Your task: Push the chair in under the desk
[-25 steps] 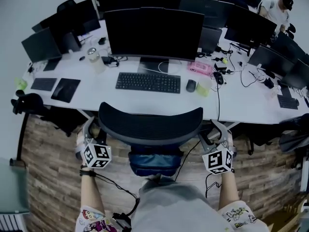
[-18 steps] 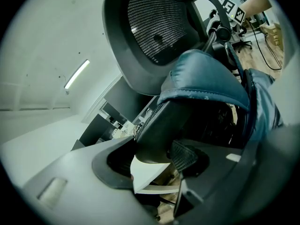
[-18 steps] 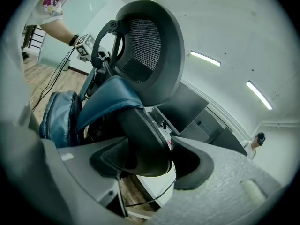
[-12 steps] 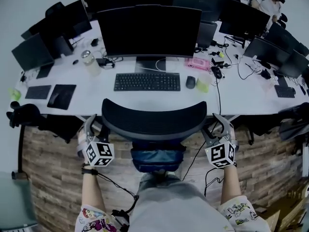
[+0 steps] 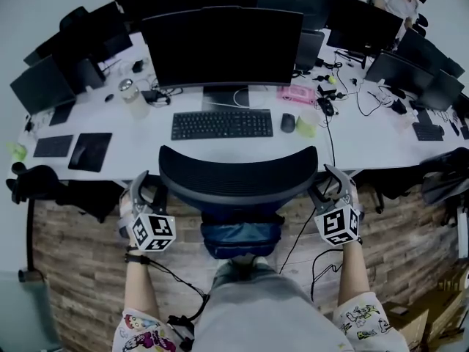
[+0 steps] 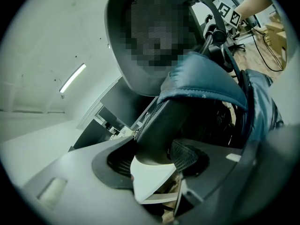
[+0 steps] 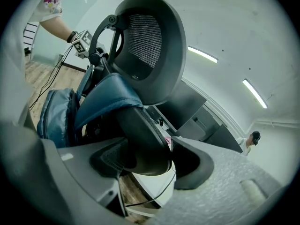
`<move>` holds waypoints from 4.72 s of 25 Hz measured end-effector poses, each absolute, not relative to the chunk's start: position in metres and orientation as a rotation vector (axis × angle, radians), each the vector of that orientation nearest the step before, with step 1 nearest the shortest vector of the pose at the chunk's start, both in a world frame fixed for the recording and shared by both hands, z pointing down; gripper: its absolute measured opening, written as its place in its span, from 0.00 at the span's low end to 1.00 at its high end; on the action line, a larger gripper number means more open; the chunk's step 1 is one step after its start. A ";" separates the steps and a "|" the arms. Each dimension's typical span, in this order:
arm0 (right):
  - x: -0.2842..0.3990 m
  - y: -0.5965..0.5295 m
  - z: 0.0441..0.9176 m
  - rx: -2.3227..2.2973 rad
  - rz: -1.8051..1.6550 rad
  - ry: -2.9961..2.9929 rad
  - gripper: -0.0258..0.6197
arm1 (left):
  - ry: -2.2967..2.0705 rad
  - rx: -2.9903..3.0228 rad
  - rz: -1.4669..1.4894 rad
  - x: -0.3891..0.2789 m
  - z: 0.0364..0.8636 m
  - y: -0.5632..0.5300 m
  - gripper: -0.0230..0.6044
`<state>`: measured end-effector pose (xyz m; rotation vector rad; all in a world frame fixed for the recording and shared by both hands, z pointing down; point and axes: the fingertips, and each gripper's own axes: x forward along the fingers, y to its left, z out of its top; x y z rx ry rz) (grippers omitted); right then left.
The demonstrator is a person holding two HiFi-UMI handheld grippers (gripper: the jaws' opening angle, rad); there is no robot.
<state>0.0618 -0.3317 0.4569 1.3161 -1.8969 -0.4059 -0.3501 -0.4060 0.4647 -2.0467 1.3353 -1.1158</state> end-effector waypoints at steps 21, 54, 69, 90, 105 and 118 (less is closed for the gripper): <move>0.074 -0.353 0.467 1.266 -0.373 -1.927 0.45 | 1.368 -2.029 -1.135 -0.344 0.466 -0.406 0.43; 0.058 -0.277 0.429 1.357 -0.296 -2.224 0.46 | 1.535 -2.285 -0.891 -0.273 0.441 -0.306 0.47; 0.031 -0.231 0.429 1.318 -0.076 -2.546 0.20 | 1.566 -2.654 -0.555 -0.170 0.439 -0.245 0.32; 0.035 -0.212 0.452 1.303 0.091 -2.581 0.04 | 1.671 -2.808 -0.427 -0.135 0.459 -0.206 0.05; 0.044 -0.217 0.452 1.349 0.105 -2.586 0.04 | 1.703 -2.773 -0.468 -0.140 0.458 -0.206 0.05; 0.045 -0.216 0.449 1.359 0.114 -2.605 0.04 | 1.722 -2.761 -0.449 -0.143 0.456 -0.204 0.05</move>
